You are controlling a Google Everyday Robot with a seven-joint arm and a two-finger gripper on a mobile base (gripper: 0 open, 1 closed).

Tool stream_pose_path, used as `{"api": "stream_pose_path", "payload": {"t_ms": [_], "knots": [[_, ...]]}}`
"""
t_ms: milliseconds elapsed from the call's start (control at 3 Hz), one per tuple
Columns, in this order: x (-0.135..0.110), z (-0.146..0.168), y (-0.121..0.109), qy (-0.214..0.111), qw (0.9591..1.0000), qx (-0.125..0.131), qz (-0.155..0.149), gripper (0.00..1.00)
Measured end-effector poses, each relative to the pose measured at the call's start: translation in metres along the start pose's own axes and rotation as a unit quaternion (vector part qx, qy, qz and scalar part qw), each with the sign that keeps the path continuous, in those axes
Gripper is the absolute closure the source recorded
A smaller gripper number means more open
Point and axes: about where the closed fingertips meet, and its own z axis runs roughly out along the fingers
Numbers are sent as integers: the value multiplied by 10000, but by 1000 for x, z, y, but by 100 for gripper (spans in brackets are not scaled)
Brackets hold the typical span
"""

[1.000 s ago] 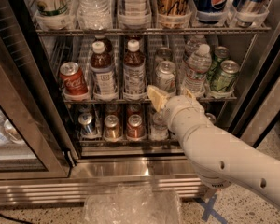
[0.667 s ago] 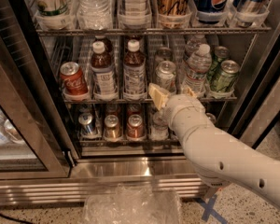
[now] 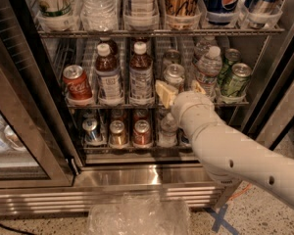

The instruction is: Pick 7up can from middle shelf of fridge

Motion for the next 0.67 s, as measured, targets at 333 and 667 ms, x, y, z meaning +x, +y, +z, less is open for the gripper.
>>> {"api": "stream_pose_path", "payload": {"t_ms": [333,667], "knots": [[1,12,1,37,9999,-56,-82,27],[0,22,2,57,9998,-89,-159,27]]}}
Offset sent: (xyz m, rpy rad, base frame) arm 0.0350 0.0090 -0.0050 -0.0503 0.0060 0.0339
